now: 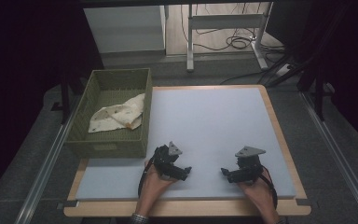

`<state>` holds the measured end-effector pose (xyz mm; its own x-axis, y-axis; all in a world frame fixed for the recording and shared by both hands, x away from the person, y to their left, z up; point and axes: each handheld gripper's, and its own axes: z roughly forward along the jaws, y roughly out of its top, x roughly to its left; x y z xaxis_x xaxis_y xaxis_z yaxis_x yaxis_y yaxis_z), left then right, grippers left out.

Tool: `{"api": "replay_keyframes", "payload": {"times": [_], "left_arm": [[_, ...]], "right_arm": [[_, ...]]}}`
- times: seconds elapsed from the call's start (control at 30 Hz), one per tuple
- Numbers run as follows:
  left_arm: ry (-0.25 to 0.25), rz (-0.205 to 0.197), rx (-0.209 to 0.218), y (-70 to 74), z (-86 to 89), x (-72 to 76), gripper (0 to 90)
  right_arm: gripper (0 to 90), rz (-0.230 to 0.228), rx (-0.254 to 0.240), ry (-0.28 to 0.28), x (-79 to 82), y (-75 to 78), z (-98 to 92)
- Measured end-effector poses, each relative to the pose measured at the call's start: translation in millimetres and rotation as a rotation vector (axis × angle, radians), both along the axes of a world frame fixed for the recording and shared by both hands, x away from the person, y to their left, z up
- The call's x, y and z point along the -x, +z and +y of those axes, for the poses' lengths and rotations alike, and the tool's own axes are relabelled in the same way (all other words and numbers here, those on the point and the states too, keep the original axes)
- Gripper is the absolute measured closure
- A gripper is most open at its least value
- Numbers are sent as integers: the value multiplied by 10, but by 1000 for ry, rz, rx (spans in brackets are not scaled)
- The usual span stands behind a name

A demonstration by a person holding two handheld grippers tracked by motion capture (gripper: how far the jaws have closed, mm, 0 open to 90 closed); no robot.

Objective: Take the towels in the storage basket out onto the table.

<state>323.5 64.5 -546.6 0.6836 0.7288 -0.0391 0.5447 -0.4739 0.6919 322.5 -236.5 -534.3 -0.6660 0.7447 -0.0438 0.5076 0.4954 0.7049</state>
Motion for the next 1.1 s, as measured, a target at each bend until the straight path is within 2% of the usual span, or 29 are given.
{"api": "replay_keyframes", "payload": {"times": [0.5,0.67,0.97,1.1], "left_arm": [[-3,-7,-6,-1,-5,4,0],[-1,6,-6,4,-5,-4,0],[-2,6,-6,4,-8,-7,0],[-17,8,-7,15,-5,-20,0]], "right_arm": [[58,0,-7,0,-1,-2,-3],[58,0,-6,0,-2,-2,-3],[58,0,-6,0,-1,-2,-2],[58,-1,-5,0,-1,-2,-2]]}}
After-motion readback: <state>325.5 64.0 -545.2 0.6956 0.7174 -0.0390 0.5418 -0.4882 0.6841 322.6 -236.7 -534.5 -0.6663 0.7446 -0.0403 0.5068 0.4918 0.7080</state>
